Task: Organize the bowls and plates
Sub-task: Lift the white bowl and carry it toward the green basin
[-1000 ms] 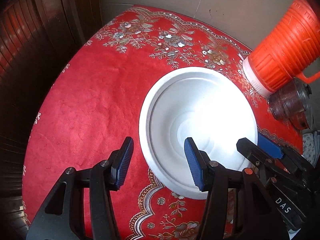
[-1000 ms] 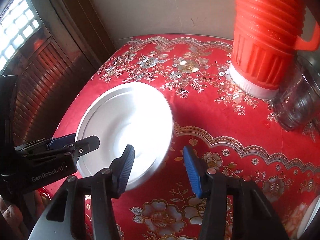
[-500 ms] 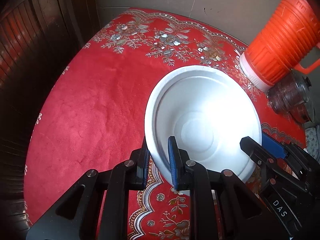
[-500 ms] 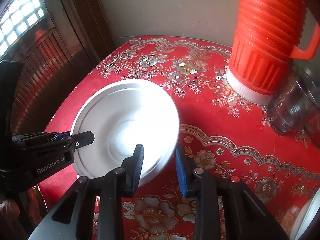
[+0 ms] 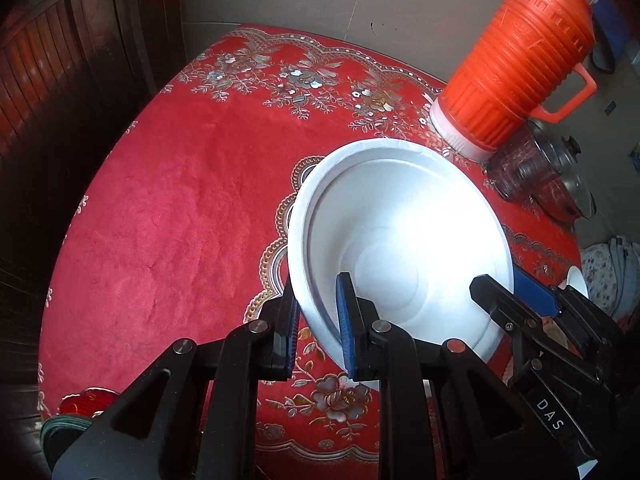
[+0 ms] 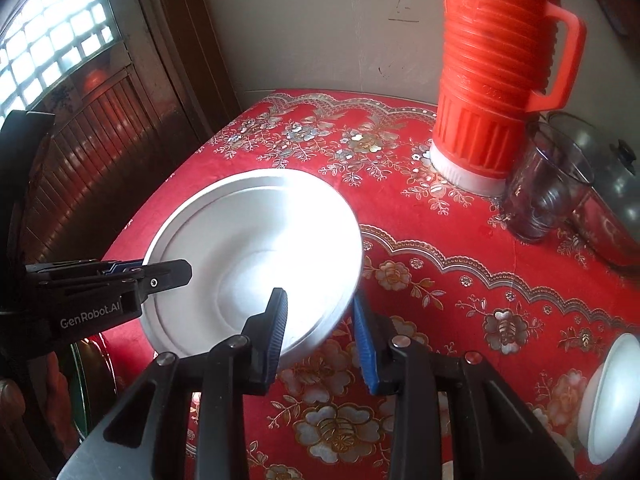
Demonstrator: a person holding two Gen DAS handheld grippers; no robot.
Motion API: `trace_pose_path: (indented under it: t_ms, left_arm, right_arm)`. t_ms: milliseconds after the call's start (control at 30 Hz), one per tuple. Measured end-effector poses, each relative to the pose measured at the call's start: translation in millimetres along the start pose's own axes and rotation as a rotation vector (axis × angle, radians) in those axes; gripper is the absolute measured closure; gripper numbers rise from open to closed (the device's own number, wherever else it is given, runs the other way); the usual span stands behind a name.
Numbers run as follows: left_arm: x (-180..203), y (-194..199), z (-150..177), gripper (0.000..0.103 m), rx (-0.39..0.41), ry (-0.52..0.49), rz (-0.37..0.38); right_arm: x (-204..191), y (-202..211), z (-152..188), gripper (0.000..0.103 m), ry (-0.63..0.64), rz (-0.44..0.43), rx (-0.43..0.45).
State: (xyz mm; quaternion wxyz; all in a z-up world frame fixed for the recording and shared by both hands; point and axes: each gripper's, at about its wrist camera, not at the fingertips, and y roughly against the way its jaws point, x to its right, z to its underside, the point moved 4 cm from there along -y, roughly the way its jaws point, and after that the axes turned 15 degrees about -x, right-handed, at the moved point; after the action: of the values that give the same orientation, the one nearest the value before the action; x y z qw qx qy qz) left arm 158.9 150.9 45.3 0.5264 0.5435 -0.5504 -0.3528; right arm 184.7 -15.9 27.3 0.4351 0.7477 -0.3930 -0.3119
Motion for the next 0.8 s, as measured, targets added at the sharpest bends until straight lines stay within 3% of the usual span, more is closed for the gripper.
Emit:
trace_pose_path:
  t_ms: [300, 800]
  left_arm:
    - [15.1, 19.2, 46.0, 0.086, 0.037, -0.041, 0.014]
    - [36.8, 34.8, 119.9, 0.086, 0.137, -0.116, -0.035]
  right_arm:
    - [-0.8, 39.2, 43.6, 0.069, -0.006, 0.003, 0.062]
    - [-6.7, 78.5, 114.8, 0.069, -0.002, 0.03, 0.113]
